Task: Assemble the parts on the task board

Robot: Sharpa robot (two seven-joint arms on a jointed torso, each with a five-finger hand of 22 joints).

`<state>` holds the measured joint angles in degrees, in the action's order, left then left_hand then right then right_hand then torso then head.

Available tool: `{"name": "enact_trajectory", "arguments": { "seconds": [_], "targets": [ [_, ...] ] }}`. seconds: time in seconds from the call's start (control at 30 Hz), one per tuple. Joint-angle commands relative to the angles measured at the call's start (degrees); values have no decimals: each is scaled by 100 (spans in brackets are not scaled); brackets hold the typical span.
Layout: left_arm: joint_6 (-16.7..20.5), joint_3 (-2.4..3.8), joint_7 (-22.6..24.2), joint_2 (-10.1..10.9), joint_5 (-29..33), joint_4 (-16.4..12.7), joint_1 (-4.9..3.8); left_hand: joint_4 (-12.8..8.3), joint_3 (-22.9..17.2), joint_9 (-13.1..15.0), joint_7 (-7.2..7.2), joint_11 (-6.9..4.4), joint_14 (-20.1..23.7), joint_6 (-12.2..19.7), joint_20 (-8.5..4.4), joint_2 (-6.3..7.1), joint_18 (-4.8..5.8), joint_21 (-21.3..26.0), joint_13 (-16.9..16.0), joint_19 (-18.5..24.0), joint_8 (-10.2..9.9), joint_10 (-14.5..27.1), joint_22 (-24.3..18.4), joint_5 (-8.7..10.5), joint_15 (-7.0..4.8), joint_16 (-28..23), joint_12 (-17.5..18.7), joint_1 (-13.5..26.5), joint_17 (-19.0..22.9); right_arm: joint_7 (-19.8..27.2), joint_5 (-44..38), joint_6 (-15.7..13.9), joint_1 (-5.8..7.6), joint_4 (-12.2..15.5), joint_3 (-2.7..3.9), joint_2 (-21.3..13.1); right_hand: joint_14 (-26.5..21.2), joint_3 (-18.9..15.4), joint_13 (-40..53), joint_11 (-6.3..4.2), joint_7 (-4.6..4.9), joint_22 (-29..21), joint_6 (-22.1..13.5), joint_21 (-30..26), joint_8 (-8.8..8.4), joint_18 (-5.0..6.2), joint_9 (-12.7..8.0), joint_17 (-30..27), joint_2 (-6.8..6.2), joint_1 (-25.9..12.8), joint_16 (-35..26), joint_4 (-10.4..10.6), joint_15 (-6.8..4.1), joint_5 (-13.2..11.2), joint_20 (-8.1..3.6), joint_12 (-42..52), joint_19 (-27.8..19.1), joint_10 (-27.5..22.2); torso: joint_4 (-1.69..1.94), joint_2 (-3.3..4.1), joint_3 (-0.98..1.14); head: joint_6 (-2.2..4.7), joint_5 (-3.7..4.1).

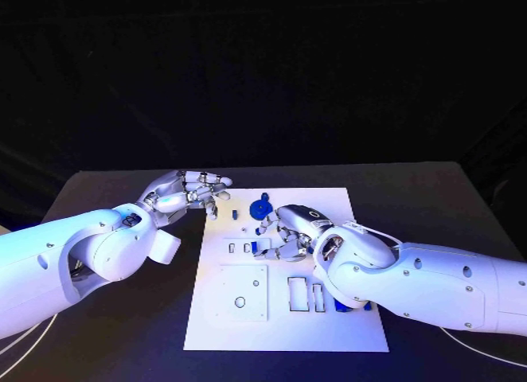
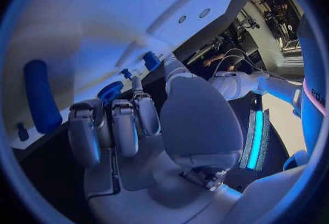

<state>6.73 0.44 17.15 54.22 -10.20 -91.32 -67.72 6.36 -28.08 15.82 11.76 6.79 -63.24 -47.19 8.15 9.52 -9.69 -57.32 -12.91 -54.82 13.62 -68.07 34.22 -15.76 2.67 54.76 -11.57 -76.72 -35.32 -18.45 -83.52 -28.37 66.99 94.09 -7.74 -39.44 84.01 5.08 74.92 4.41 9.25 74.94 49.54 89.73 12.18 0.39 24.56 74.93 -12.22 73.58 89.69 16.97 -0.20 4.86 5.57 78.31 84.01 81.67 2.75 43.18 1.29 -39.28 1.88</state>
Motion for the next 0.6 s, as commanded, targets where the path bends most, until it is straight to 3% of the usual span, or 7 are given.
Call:
{"name": "enact_trajectory", "arguments": {
  "seconds": [0.03, 0.07, 0.13, 0.2, 0.33, 0.43, 0.6],
  "targets": [
    [-160, 3, -277, -24, -328, 39, -4, -62, 228, 124, -17, -42, -57, 155, 0, -23, -84, -66, -484, 17, 183, 128, 24, 6, -43, 179, -657, 17, -103, 278, 383, -391, 43, 187, 41, -137, 599, -67, 612, 11, 4, 1506, -68, 27, -38, -39, -12, 1507, 6, -74, 31, 2, 46, -18, 51, -39, 599, -65, -23, -24, -13, 12, -4],
    [-160, 3, -357, -33, -410, 60, -4, -50, 396, 317, -35, -59, -104, 261, -25, -65, -70, -185, -1184, -17, 509, 584, 76, -20, -101, 453, -1553, 46, -295, 338, 451, -463, 67, 254, 56, -201, 599, -82, 614, 13, 7, 1506, -75, 27, -38, -39, -14, 1506, 4, -83, 30, 2, 48, -18, 54, -36, 599, -64, -26, -28, -12, 12, -10],
    [-154, 3, -550, -56, -639, 105, -5, 50, 447, 480, -73, -77, -454, 322, -37, -93, -57, -372, -1691, -107, 819, 829, 262, -12, -59, 981, -2307, 120, -988, 511, 632, -613, 119, 371, 80, -327, 598, -110, 607, 18, 12, 1506, -89, 27, -38, -39, -16, 1501, -1, -101, 28, 4, 53, -19, 59, -43, 599, -71, -25, -41, -10, 1, -23],
    [-192, 3, -782, -92, -923, 143, -6, 262, 593, 701, -223, -206, -1385, 181, -106, -86, 102, -1041, -2149, -790, 1254, 760, 1205, -33, -171, 2085, -3107, 313, -2525, 750, 919, -741, 171, 470, 98, -466, 597, -112, 608, 19, 13, 1506, -89, 27, -33, -39, -15, 1498, 16, -102, 27, 3, 55, -15, 61, -41, 599, -70, -29, -64, -13, -16, -37],
    [-329, 4, -1350, -179, -1640, 180, -8, 843, 874, 1065, -294, -274, -2129, 386, -189, -99, 268, -1678, -2594, -1431, 1865, 846, 2155, -37, -222, 2997, -4018, 679, -4067, 1328, 1826, -758, 278, 573, 125, -725, 593, -29, 575, 12, 2, 1506, -45, 27, 40, -39, -3, 1483, 198, -13, 20, -7, 54, 122, 70, -71, 599, -107, -21, -85, -25, -23, -59],
    [-462, 6, -1834, -231, -2129, 185, -11, 1026, 1013, 1213, -332, -291, -2270, 466, -216, -172, 322, -1857, -2846, -1624, 2126, 721, 2449, -32, -251, 3143, -4413, 840, -4392, 1634, 2381, -726, 330, 608, 148, -858, 595, -111, 557, -1, -12, 1496, -32, 7, 112, -35, 9, 1489, 294, 23, 23, -20, 41, 763, 62, -80, 591, -131, -36, -104, -26, -62, -74],
    [-657, 7, -2583, -360, -2629, 238, -95, 1008, 1046, 1457, -524, -459, -2464, 215, -328, -282, 385, -2052, -3644, -1880, 2569, 84, 2790, -65, -393, 3309, -5184, 788, -4811, 2021, 3175, -886, 394, 529, 186, -982, 592, -83, 568, -26, -40, 1498, 27, 10, 207, -35, 28, 1479, 430, 184, 18, -40, 21, 1053, 45, -47, 592, -112, -38, -136, -18, -97, -142]
  ]
}}
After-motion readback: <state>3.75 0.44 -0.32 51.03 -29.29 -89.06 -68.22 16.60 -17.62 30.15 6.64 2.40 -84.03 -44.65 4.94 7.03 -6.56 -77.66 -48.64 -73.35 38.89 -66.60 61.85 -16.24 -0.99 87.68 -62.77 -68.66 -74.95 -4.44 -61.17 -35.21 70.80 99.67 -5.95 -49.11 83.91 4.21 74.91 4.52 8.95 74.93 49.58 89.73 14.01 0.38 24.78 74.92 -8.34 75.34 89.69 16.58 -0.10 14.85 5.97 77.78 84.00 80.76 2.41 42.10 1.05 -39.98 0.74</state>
